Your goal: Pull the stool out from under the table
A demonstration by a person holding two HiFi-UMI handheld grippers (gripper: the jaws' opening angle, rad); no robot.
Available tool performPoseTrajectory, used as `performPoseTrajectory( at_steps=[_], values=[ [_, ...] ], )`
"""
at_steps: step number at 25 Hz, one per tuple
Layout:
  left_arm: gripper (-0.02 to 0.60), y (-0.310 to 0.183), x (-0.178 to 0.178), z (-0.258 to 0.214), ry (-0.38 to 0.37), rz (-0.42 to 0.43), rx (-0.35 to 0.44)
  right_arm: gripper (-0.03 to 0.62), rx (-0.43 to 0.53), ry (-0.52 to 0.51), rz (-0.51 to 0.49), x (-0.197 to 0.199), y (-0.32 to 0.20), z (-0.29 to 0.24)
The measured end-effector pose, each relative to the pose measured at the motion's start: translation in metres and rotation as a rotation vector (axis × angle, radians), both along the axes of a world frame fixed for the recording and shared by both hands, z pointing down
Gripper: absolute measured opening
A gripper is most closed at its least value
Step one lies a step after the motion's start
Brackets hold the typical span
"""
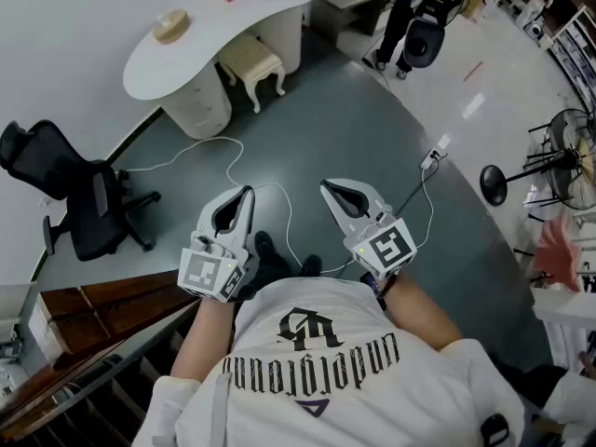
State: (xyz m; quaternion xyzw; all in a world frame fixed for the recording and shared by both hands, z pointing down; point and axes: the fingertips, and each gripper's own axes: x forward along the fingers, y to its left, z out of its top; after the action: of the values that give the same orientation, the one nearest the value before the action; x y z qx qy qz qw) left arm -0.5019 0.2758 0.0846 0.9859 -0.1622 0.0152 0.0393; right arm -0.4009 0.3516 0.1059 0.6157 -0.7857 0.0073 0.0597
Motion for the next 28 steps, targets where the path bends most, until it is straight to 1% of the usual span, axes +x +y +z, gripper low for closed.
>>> performPoseTrajectory(
  at_steps=[8, 16, 20, 24, 28],
  values=[
    [0.008, -0.001, 0.004, 0.003, -0.007, 0.009, 0.001, 0.002, 0.010, 0.002, 0.018, 0.006, 0.000, 0.001],
    [0.008, -0.022, 0.010, 0.008, -0.008, 0.024, -0.020, 0.003, 0.013, -0.011, 0.033, 0.012, -0.015, 0.003],
    [0.008, -0.049, 0.009, 0.014, -0.004, 0.037, -0.027, 0.003, 0.012, -0.019, 0.042, 0.011, -0.043, 0.006],
    [0.008, -0.091, 0.009, 0.016, 0.000, 0.049, -0.034, 0.003, 0.002, -0.013, 0.053, 0.006, -0.082, 0.007],
    [0.008, -0.132, 0.019, 0.011, 0.024, 0.093, -0.030, 0.003, 0.002, -0.005, 0.084, 0.009, -0.122, 0.002]
  ],
)
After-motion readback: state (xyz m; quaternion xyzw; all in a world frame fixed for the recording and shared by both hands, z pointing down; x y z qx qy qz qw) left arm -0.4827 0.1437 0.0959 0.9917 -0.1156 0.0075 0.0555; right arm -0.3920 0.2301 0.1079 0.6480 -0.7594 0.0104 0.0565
